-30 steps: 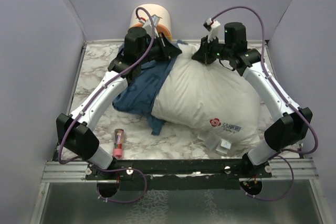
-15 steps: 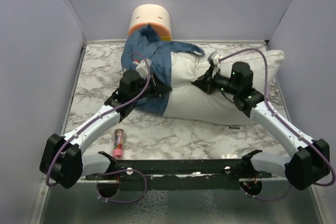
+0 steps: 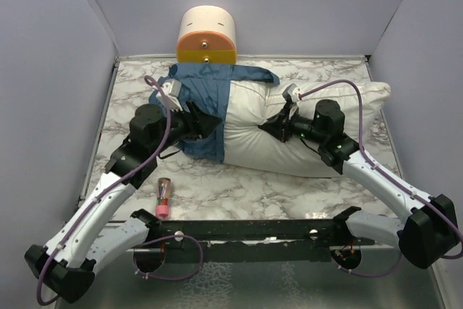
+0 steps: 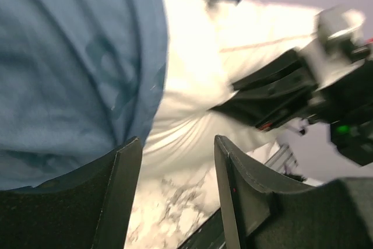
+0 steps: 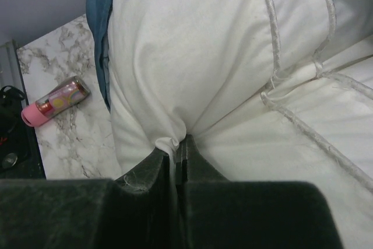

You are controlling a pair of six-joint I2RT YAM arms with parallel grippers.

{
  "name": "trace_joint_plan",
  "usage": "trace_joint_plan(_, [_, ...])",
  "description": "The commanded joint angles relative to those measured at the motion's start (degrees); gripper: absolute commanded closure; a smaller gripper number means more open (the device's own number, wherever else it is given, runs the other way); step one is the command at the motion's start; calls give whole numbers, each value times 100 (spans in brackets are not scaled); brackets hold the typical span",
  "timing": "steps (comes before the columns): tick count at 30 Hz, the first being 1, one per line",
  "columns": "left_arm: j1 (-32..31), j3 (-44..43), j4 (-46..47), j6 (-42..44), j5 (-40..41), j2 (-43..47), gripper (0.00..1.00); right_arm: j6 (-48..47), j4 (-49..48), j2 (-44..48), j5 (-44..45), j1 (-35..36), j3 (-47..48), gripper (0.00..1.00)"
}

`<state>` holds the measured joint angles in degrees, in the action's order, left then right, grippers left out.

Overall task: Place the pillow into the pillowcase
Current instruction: Stuff the pillow into the pillowcase.

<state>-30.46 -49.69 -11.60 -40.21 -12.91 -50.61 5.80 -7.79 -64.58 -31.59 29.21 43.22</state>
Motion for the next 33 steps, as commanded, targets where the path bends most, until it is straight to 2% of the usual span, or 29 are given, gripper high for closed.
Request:
trace_joint_plan(1, [22,-992,-825,62,848,271,44,237,504,-300,-209,120,-91,99])
trace_joint_plan(9, [-195,-3225,-2090,515,1833,-1667,41,343,461,-422,-161,144,-50,99])
trace_joint_plan(12, [-356,-3671,-2246,842,2067,-2285,42,363,504,-401,-97,142,-25,99])
trace_joint_plan(20, [-478,-4001,-2383,1160,2119,-2943,47,371,564,-367,22,146,47,99])
trace_joint_plan(24, [-479,-4003,-2342,1254,2085,-2972,64,344,593,-419,7,146,125,99])
trace_joint_plan(29, [-478,-4031,-2408,1320,2085,-2987,73,335,610,-459,-29,146,203,99])
trace_joint_plan(33, [-478,-4015,-2495,1414,2153,-3033,75,323,629,-451,-45,142,236,99])
